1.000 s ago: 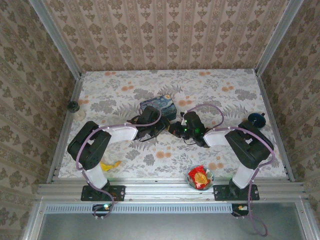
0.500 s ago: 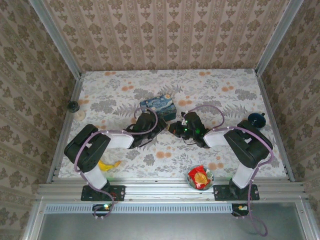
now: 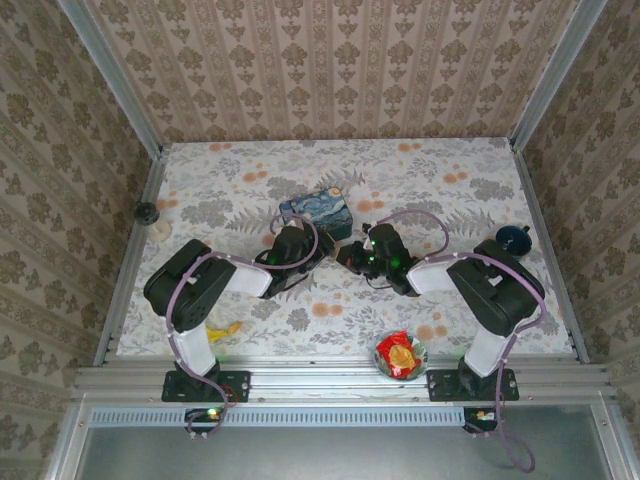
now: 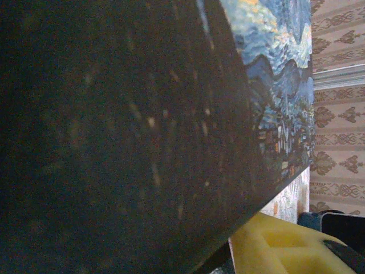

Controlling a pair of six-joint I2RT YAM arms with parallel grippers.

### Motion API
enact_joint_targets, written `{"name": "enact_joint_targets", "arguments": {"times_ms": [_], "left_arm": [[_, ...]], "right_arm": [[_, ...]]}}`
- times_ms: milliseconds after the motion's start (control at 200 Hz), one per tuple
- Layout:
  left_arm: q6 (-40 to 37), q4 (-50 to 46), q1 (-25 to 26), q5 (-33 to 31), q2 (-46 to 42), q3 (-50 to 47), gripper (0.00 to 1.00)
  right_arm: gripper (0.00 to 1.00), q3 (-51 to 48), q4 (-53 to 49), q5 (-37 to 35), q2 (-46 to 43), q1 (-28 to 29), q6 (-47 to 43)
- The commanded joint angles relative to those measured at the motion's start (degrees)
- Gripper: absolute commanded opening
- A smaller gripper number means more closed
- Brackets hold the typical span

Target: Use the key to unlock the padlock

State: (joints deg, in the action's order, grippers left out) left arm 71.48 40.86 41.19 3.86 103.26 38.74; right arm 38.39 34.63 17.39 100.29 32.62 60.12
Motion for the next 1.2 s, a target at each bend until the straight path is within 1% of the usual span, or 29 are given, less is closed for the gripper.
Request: {"name": "enact_joint_targets", "arguments": {"times_ms": [0,145,290,350,435,455,515,720,865,965,995,1025,1080,1120,1195], "left_arm": [[0.8,3.5,-0.2,0.9,1.2,-0.5,0.41],[1.8,6.1,-0.3,1.2,2.2,-0.8,0.4],[2.1,7.5,-0.2,2.2,2.6,-0.6,0.33],[1.9,7.3,-0.1,2.2,2.3,-0.8,0.3],[2.1,6.7,-0.1,2.2,1.7,-1.2,0.27],[2.1,6.5,-0.1,2.2,1.5,-1.4,0.24],[2.0,6.1,0.0,2.5,0.8,-1.9,0.22],[0.4,4.3,0.7,3.2,-0.3,-2.6,0.22],[0.4,5.0,0.8,3.9,0.3,-3.0,0.27],[0.6,5.2,0.9,4.5,0.9,-3.0,0.27],[0.7,5.2,0.9,4.6,1.0,-2.9,0.26],[0.9,5.3,0.9,4.6,1.2,-2.9,0.22],[1.1,5.5,0.9,4.4,1.2,-2.8,0.13],[1.1,5.4,0.9,4.2,1.0,-2.8,0.11],[0.7,5.0,0.7,4.0,0.4,-2.9,0.12]], "right_arm": [[0.0,1.1,2.5,0.0,1.5,-0.3,1.1],[0.0,1.3,3.5,0.3,2.5,-0.3,1.9],[0.0,1.5,4.5,0.4,3.5,-0.3,2.5],[0.0,1.6,4.7,0.3,3.8,-0.4,2.6],[0.0,1.9,4.7,0.3,3.9,-0.4,2.7],[0.0,1.9,4.8,0.2,3.9,-0.4,2.7],[0.0,2.0,5.2,0.2,4.0,-0.5,2.9],[0.0,3.3,6.8,1.1,4.2,-0.8,3.4],[0.0,3.7,10.3,2.7,5.0,-0.9,5.8],[0.0,4.1,13.3,4.0,6.0,-0.9,8.0],[0.0,4.2,14.0,4.3,6.4,-0.9,8.5],[0.0,4.3,14.7,4.6,6.6,-0.8,8.8],[0.0,4.3,15.0,4.7,6.9,-0.9,9.2],[0.0,4.2,14.9,4.6,7.0,-0.9,9.2],[0.0,3.8,14.4,4.1,6.9,-0.9,9.0]]}}
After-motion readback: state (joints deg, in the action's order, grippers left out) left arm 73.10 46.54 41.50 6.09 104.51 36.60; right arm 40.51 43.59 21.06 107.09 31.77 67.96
